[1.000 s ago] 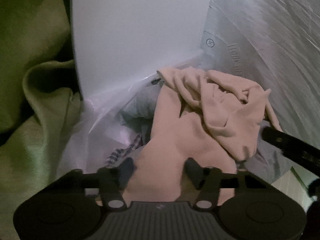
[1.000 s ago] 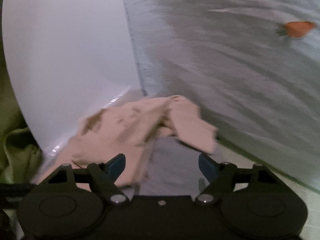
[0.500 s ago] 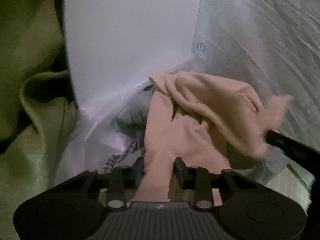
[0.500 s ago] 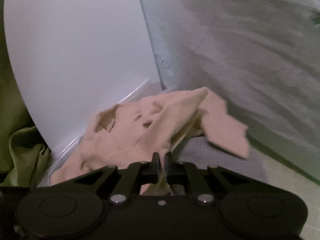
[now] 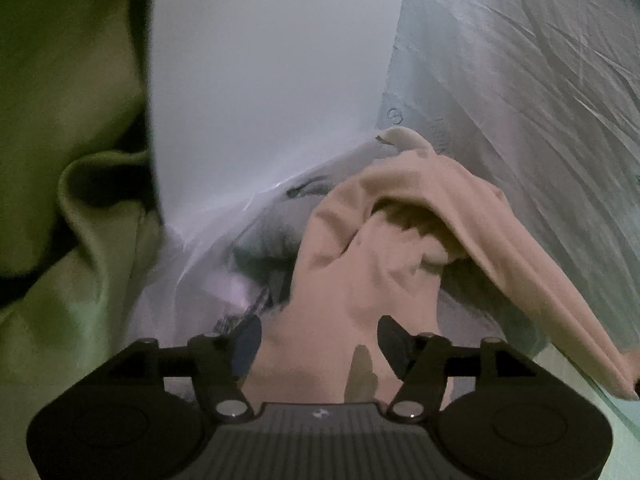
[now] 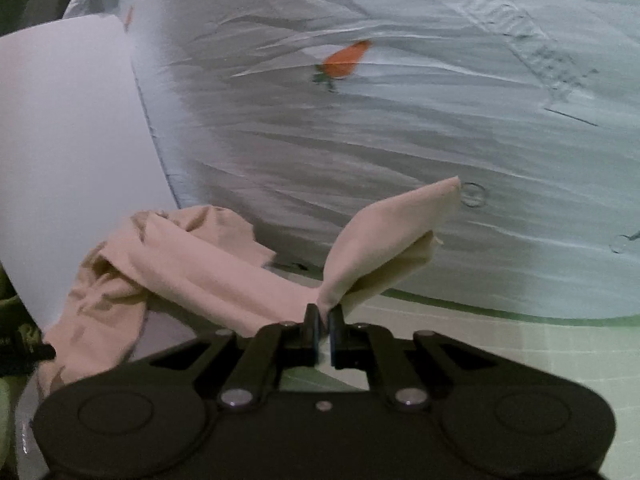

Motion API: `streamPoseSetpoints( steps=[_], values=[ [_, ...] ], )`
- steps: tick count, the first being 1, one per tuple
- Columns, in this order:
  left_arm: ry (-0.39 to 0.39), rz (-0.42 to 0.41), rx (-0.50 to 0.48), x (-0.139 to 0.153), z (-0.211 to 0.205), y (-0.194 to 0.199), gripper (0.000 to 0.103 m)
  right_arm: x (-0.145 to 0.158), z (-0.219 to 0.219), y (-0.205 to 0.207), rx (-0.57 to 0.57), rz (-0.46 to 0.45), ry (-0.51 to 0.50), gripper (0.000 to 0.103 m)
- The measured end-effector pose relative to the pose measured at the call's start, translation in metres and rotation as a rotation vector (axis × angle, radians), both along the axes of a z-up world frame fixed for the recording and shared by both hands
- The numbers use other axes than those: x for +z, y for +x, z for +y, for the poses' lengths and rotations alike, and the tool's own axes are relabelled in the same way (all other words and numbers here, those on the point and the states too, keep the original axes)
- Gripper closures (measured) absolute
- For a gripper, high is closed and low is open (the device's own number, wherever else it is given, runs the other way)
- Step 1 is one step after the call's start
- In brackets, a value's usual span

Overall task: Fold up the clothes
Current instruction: 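Lift the peach top off the pile with both grippers and pull it onto the bed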

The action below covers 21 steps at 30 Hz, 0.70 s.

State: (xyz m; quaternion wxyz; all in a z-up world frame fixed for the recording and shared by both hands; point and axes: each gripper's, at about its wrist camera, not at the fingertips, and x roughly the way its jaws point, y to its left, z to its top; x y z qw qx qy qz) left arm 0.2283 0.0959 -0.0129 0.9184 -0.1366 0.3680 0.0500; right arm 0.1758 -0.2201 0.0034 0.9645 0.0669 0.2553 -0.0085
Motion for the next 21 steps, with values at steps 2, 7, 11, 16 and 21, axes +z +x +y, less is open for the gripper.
streamPoseSetpoints(
  steps=[2,7,11,16,21],
  values=[
    [0.032,0.011,0.001,-0.002,-0.001,0.013,0.034,0.0,-0.007,-0.001,-0.02,-0.002,0.005,0.098],
    [0.008,0.056,0.012,-0.018,0.004,0.037,0.029,-0.004,-0.024,0.001,-0.061,0.001,0.015,0.098],
    [-0.022,0.041,-0.041,-0.02,-0.002,0.034,0.083,-0.007,-0.032,-0.005,-0.08,0.0,0.022,0.098],
    [0.035,-0.019,-0.114,-0.005,-0.019,0.017,0.094,-0.006,-0.035,-0.016,-0.102,-0.01,0.023,0.098],
    [-0.026,-0.069,-0.182,0.014,-0.032,-0.008,0.095,0.008,-0.046,-0.038,-0.162,-0.069,-0.006,0.098]
  ],
)
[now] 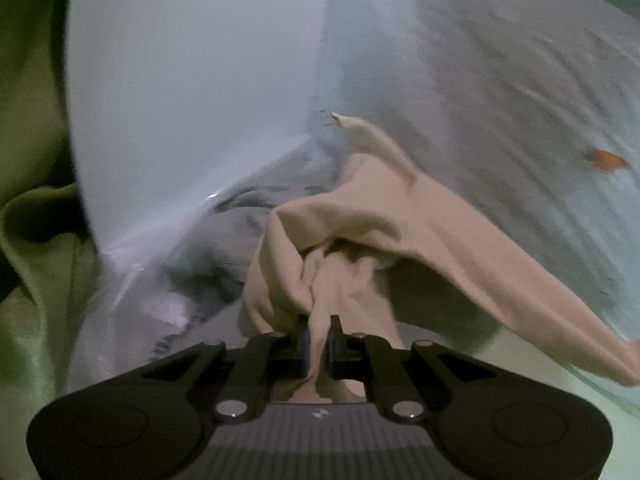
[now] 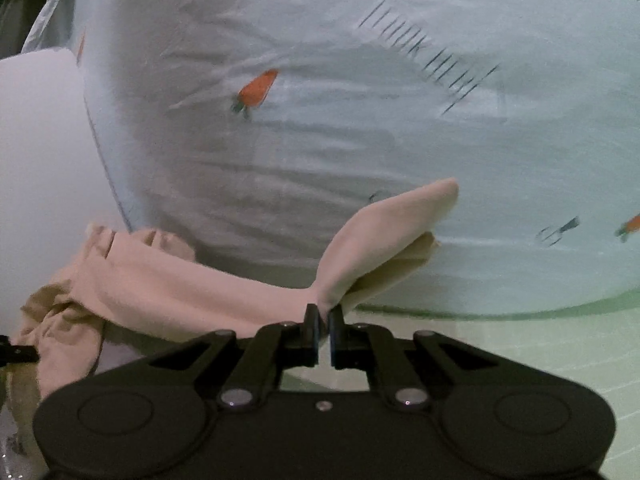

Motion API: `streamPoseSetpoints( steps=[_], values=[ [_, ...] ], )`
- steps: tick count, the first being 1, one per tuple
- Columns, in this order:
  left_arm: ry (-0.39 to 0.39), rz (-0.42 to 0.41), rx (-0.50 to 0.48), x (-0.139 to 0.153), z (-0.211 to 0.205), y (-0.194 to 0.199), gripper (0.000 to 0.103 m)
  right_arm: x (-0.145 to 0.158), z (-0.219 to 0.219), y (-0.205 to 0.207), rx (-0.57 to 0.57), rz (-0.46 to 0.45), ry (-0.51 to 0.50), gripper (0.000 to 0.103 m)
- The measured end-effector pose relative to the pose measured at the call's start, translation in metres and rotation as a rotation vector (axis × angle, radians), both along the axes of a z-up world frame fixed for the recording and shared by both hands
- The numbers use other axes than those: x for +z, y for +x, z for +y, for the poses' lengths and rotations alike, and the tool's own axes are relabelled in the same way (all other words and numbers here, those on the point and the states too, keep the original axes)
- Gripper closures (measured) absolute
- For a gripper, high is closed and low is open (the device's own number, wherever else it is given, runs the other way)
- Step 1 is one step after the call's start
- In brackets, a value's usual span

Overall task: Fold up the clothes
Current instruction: 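Lift the peach top off the pile with both grippers and pull it onto the bed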

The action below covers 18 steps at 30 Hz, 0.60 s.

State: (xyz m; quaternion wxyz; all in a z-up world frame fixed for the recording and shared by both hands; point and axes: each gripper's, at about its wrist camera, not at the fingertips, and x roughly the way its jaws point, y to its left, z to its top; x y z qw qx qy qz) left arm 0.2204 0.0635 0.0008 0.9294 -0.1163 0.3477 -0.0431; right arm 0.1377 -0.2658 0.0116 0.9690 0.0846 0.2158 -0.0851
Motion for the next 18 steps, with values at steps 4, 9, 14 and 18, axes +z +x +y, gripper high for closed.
streamPoseSetpoints(
  steps=[4,9,14,18],
  values=[
    [-0.014,-0.017,-0.085,0.008,-0.037,-0.024,0.095,0.014,-0.032,-0.03,-0.098,-0.042,-0.003,0.098],
    [-0.002,-0.01,-0.23,0.007,-0.117,-0.063,0.095,0.02,-0.087,-0.088,-0.239,-0.054,-0.068,0.098],
    [-0.032,0.055,-0.403,-0.01,-0.228,-0.118,0.096,0.022,-0.18,-0.163,-0.441,-0.048,-0.085,0.098],
    [-0.097,0.154,-0.576,-0.026,-0.34,-0.177,0.096,0.033,-0.28,-0.25,-0.651,-0.056,-0.102,0.098]
  ],
)
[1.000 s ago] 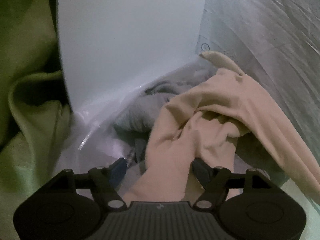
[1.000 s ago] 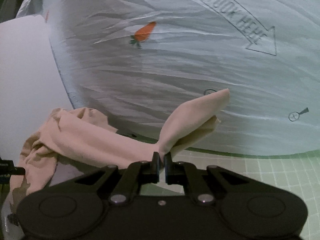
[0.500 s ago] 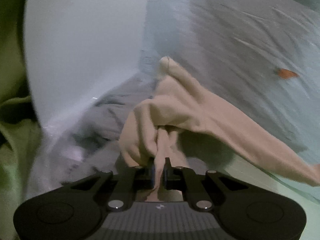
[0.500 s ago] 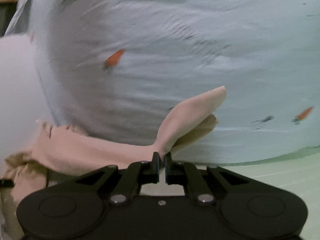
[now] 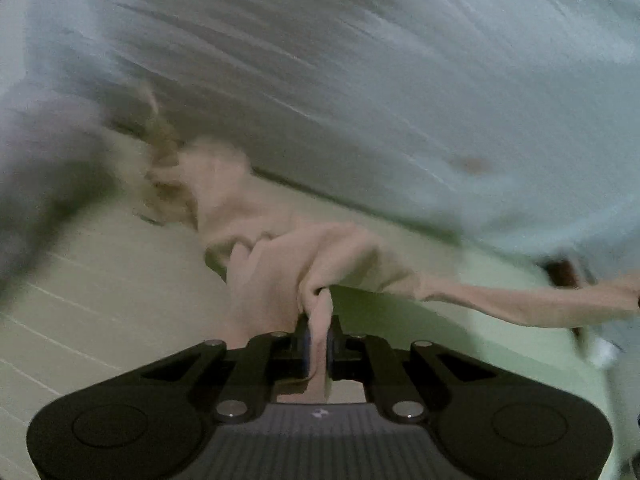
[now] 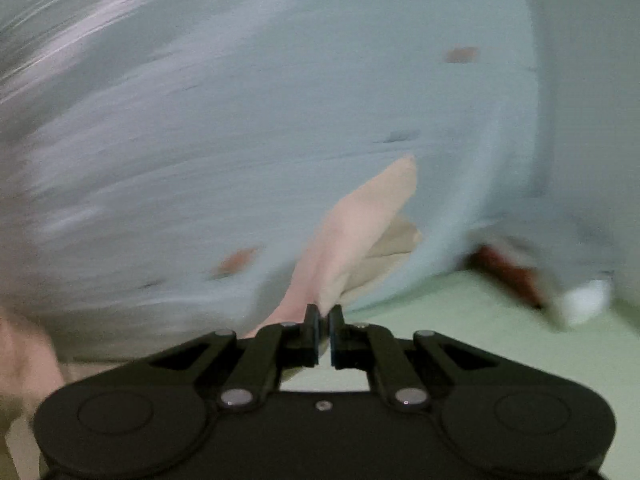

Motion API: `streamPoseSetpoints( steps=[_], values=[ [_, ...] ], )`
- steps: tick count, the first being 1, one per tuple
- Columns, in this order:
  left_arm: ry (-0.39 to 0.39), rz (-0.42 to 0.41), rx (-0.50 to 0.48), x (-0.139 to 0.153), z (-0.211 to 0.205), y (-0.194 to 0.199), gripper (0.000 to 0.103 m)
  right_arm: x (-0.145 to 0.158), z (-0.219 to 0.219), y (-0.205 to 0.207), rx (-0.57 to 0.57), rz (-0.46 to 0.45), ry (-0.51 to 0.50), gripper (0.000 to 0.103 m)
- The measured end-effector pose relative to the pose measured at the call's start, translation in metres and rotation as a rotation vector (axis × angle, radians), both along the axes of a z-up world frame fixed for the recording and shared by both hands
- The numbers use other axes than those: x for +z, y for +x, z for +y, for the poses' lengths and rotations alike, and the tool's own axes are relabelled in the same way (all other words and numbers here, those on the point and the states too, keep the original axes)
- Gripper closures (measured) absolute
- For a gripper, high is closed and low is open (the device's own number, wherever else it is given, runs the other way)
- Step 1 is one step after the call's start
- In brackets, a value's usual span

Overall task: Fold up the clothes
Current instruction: 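Lift the peach top off the pile with both grippers and pull it onto the bed, then lower the peach top onto the grid sheet and open both grippers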

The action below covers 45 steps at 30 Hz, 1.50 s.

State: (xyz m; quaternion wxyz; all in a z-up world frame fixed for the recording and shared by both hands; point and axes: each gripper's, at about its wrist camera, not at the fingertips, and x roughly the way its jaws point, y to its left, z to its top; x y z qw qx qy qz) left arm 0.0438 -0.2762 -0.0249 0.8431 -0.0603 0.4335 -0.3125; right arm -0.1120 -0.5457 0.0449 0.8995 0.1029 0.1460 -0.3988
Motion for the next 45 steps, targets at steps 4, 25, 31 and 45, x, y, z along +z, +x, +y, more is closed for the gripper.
streamPoseSetpoints(
  steps=[4,25,31,45],
  values=[
    [-0.051,0.076,-0.169,-0.008,-0.094,-0.058,0.095,0.019,-0.08,-0.08,-0.175,-0.031,-0.023,0.098],
    [-0.063,0.113,0.003,-0.012,-0.077,-0.048,0.054,-0.114,-0.037,-0.038,0.371,0.11,0.482,0.097],
    [-0.087,0.204,-0.039,-0.029,-0.087,-0.04,0.045,-0.138,0.027,-0.001,0.614,0.269,0.461,0.097],
    [0.007,0.159,-0.132,-0.042,-0.133,-0.033,0.045,-0.14,0.001,0.018,0.678,0.27,0.56,0.096]
  ],
)
